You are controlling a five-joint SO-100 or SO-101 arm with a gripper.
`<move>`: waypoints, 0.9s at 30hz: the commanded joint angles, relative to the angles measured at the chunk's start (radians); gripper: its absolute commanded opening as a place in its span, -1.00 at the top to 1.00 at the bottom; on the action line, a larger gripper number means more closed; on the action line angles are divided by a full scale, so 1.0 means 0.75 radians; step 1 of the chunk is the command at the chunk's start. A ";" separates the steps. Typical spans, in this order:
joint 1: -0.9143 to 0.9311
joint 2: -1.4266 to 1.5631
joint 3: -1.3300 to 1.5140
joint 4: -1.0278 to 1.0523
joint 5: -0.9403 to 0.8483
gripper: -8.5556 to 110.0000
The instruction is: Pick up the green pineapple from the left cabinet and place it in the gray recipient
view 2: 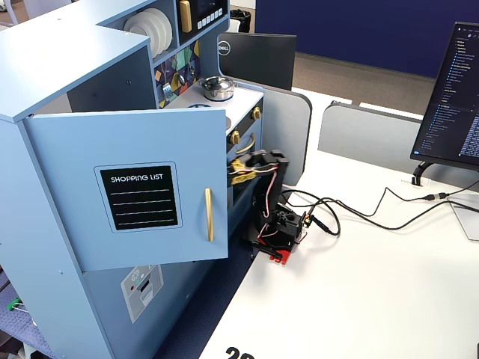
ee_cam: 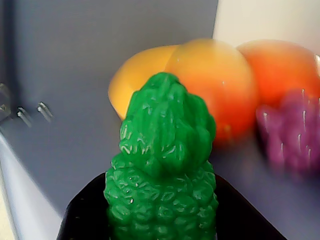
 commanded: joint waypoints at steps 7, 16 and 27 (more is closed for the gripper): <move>-0.035 0.988 0.407 0.254 -0.078 0.86; 0.423 1.397 0.489 0.440 0.020 0.86; 1.086 1.017 0.311 0.421 0.235 0.86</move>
